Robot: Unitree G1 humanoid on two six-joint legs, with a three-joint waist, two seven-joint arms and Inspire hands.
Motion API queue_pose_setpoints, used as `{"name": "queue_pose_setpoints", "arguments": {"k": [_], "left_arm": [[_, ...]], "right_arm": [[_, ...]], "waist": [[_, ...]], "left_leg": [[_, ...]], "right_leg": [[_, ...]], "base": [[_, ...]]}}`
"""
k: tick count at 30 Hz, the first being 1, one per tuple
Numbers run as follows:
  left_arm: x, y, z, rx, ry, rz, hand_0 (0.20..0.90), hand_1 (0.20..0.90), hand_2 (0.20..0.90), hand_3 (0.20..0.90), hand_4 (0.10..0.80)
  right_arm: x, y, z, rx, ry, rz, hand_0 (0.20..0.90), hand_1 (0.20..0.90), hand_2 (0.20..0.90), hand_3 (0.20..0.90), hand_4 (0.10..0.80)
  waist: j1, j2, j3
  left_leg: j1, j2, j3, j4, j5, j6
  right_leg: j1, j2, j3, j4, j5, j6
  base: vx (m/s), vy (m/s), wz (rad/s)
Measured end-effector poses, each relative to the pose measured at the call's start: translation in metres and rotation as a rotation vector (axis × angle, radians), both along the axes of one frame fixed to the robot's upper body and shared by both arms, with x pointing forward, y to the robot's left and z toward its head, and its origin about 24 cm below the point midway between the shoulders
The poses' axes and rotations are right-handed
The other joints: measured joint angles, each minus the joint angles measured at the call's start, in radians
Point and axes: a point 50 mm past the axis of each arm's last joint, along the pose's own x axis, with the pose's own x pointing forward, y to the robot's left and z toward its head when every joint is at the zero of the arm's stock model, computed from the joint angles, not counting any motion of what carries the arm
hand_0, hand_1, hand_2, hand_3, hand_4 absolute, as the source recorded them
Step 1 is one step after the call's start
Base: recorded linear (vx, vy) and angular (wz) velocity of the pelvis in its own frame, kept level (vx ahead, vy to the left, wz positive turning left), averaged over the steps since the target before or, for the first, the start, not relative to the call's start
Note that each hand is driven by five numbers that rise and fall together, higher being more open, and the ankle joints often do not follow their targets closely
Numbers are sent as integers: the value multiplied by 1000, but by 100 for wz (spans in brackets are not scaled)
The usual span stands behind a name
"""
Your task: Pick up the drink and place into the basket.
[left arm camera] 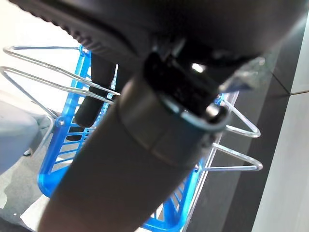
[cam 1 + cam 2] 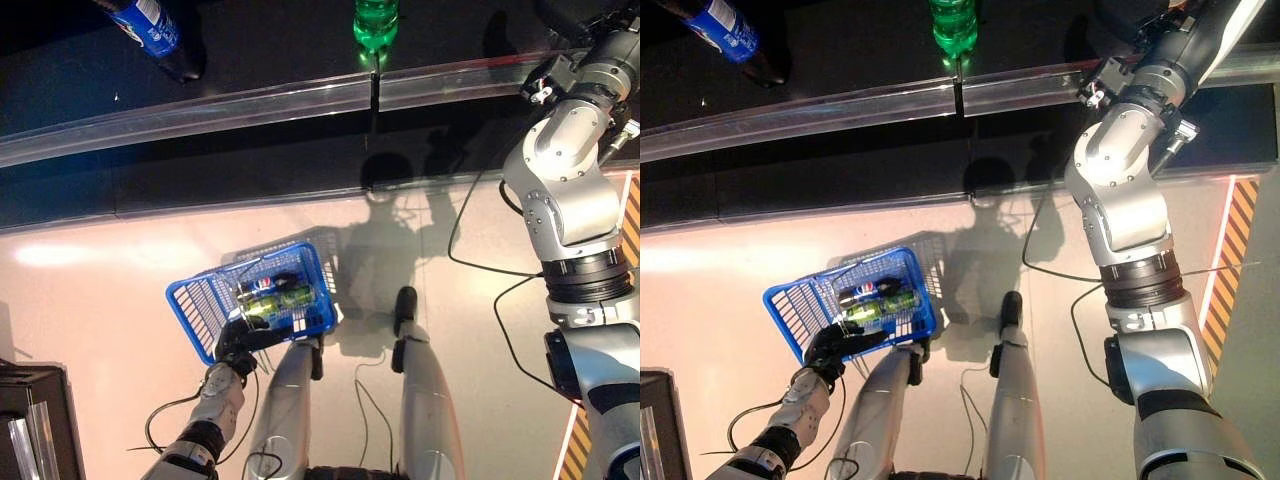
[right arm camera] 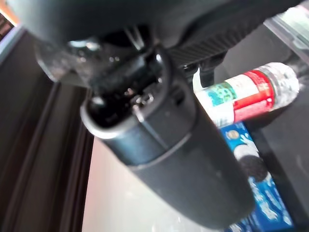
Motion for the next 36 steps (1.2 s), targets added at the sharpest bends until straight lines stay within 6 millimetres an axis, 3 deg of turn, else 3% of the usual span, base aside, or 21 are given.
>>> {"name": "queue_pose_setpoints", "arguments": {"k": [10, 20, 21, 22, 23, 27, 36], "left_arm": [[2, -2, 3, -1, -12, -14, 300, 300, 300, 200, 100], [5, -3, 6, -5, -29, -24, 300, 300, 300, 200, 100], [5, -3, 7, -5, -31, -24, 300, 300, 300, 200, 100], [6, -1, 7, -8, -34, -23, 300, 300, 300, 200, 100], [5, 0, 7, -12, -34, -22, 300, 300, 300, 200, 100], [6, -1, 9, -11, -38, -38, 300, 300, 300, 200, 100], [7, -1, 9, -10, -41, -45, 300, 300, 300, 200, 100]], "right_arm": [[12, -17, 13, 69, 45, -90, 900, 900, 900, 900, 800], [23, -49, 6, 208, 122, -182, 900, 900, 900, 900, 800], [23, -50, 8, 207, 119, -183, 825, 825, 825, 812, 712], [24, -50, 11, 203, 116, -181, 460, 460, 460, 387, 287], [24, -48, 14, 203, 113, -174, 300, 300, 300, 200, 100], [23, -46, 23, 208, 95, -164, 300, 300, 300, 200, 100], [25, -40, 23, 161, 113, -138, 300, 300, 300, 200, 100]], "waist": [[6, 3, 0], [22, 4, -1], [23, 4, -1], [24, 4, -1], [25, 4, 0], [25, 4, 0], [30, 4, 0]], "left_leg": [[-28, -18, -4, -10, 12, 7], [-39, -23, -18, -17, 13, 5], [-44, -23, -19, -16, 13, 4], [-49, -23, -19, -15, 14, 3], [-49, -23, -19, -15, 15, 2], [-50, -23, -19, -16, 15, 2], [-49, -24, -20, -17, 15, 2]], "right_leg": [[-33, -16, -1, 9, -6, 0], [-46, -17, -2, 8, -4, 5], [-51, -17, -2, 9, -3, 5], [-55, -16, -2, 10, -3, 5], [-57, -16, -2, 11, -3, 5], [-58, -15, -2, 11, -3, 5], [-57, -18, -2, 12, -3, 5]], "base": [[24, -15, 4], [3, -10, 0], [0, 0, 0], [0, 0, 0], [0, 0, 0], [0, 0, 0], [-12, 2, 0]]}}
